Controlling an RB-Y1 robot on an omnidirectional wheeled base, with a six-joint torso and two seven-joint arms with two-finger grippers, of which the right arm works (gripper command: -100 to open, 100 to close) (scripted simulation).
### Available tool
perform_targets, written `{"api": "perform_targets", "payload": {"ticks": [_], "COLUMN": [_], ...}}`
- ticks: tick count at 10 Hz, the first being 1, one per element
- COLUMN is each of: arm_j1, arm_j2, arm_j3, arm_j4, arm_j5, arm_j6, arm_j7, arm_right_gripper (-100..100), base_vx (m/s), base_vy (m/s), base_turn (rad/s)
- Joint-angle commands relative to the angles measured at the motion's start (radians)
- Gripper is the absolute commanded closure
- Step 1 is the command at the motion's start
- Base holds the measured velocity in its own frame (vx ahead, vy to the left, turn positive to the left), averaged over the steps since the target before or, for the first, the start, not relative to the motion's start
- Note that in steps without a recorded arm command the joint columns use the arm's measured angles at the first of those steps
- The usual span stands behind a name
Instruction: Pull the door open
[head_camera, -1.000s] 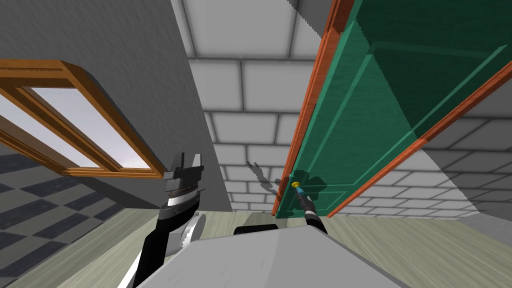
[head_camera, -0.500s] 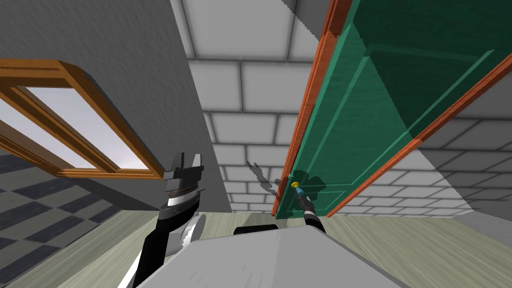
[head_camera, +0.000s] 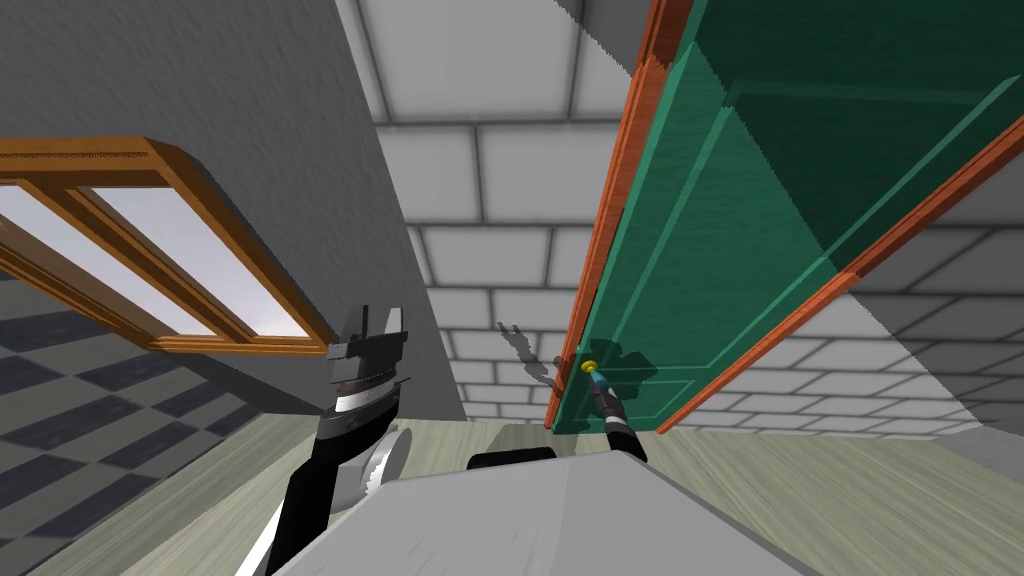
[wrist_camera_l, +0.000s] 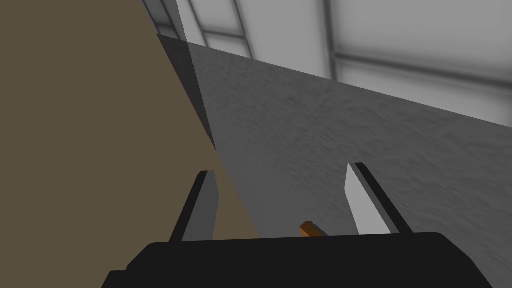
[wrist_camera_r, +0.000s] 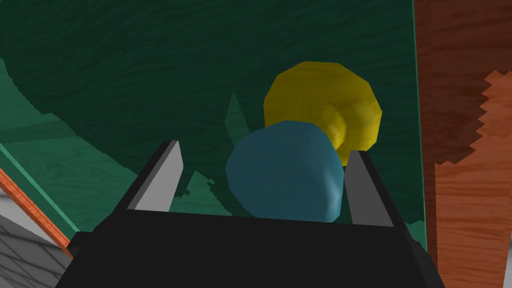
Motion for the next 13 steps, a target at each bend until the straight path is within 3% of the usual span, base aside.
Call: {"api": "perform_targets", "payload": {"ticks": [1, 13], "arm_j1": [0.01, -0.005], "arm_j2": [-0.012, -0.056], "arm_j3": [-0.001, 0.077], "arm_j4": [-0.001, 0.022], "arm_j5": [-0.017, -0.133], "arm_j6": [0.009, -0.021], "arm_j7": [-0.046, -0.35], "arm_right_gripper": [100, 100], "base_vx": [-0.046, -0.038], "base_vy": [-0.025, -0.019], "base_turn": [0.063, 0.062]}}
